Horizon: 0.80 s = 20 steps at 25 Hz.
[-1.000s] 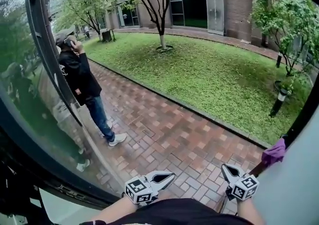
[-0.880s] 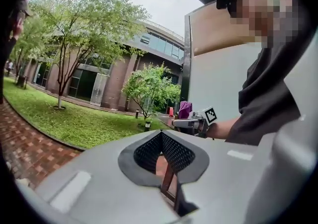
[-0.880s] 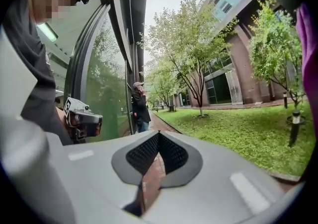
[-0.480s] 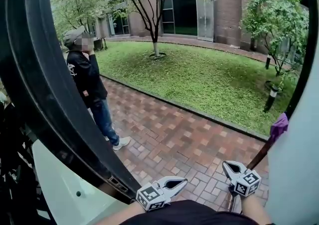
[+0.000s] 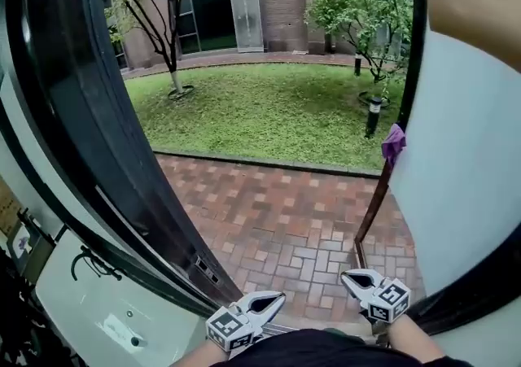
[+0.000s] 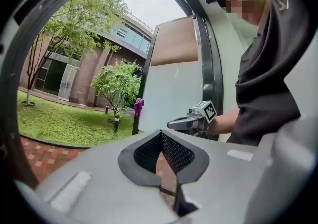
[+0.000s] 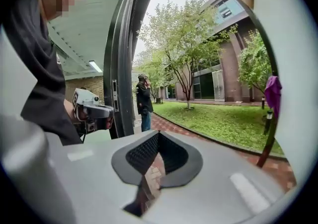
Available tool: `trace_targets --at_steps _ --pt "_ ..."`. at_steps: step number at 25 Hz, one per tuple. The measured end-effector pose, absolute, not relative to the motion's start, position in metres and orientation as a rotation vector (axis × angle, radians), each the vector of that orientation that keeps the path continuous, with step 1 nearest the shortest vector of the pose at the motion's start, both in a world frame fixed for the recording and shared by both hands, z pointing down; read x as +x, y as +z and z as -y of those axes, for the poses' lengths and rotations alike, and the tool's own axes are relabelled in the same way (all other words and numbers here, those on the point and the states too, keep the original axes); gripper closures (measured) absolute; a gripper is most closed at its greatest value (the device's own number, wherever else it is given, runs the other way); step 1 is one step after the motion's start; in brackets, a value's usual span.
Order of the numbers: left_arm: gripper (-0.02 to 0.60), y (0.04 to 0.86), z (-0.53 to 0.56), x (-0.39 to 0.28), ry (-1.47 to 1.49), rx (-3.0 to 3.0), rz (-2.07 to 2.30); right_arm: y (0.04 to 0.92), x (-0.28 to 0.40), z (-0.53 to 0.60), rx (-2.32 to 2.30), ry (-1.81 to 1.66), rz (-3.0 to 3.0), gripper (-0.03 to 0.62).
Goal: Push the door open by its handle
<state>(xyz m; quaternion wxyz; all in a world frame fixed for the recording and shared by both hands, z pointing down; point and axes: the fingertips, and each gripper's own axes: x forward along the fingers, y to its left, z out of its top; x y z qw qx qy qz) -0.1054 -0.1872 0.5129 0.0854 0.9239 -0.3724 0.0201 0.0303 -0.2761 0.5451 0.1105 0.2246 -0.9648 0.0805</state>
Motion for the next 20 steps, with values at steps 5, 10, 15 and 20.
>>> trace_targets --at_steps 5,10,15,20 --pt "0.563 0.518 0.145 -0.104 0.094 2.69 1.142 0.53 0.065 0.227 0.727 0.234 2.856 0.594" --pt "0.563 0.519 0.109 -0.066 0.096 2.648 1.223 0.54 0.102 0.18 0.661 0.229 2.894 0.594" --pt "0.563 0.53 0.077 -0.007 0.055 2.593 1.212 0.556 0.149 0.135 0.607 0.243 2.894 0.594" --pt "0.563 0.513 0.064 0.013 0.028 2.654 1.159 0.549 0.184 0.108 0.717 0.255 2.891 0.594"
